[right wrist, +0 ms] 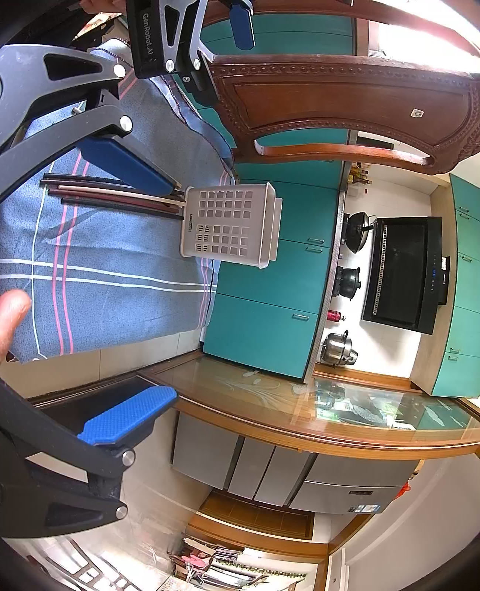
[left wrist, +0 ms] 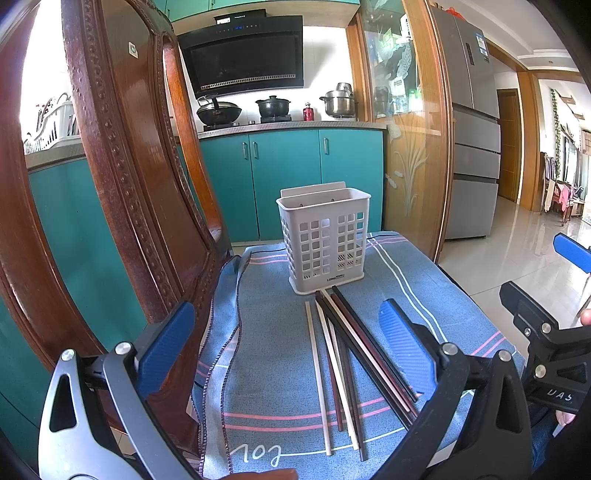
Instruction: Organize utensils
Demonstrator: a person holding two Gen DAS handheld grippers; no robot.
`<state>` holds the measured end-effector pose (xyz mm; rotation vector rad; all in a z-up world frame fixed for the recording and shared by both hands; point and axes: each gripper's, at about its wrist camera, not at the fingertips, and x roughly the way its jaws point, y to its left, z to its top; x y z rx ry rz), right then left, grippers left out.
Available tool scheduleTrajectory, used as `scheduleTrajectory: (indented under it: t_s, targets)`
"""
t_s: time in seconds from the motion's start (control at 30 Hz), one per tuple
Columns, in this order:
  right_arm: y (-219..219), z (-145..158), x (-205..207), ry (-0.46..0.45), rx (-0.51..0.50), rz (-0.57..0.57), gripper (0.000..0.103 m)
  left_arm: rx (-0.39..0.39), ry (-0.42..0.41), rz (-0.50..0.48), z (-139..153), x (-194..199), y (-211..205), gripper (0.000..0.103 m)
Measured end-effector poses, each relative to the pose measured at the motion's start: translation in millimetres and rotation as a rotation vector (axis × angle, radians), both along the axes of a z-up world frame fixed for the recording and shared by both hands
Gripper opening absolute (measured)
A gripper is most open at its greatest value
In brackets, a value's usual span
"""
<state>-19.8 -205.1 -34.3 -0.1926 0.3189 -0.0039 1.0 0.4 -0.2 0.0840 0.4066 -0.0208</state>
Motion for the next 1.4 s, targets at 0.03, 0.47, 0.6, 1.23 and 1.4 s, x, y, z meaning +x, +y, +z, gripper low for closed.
scheduleTrajectory:
  t_s: [0.03, 0.47, 0.6, 1.23, 1.4]
  targets:
    - [0.1, 0.2, -0.2, 0.000, 0.000, 0.000, 0.100, 0.000, 0.000, 0.001, -0.1, 0.2, -0.1, 0.099]
    - [0.2, 0.2, -0.8, -0.001, 0.000, 0.001, 0.100, 0.001, 0.001, 0.001, 1.1, -2.8, 0.2, 0.099]
    - [0.5, 0.0, -0.9, -0.002, -0.001, 0.000, 0.100, 0.000, 0.001, 0.001, 1.1, -2.6, 0.2, 0.099]
    - [0.8, 0.8, -1.6, -0.004, -0.002, 0.000, 0.100, 0.001, 0.002, 0.000, -0.9, -1.7, -0.9, 0.099]
    - [0.4, 1.6, -1.9, -0.004, -0.001, 0.000, 0.101, 0.002, 0.003, 0.000, -0.9, -1.6, -1.0, 0.099]
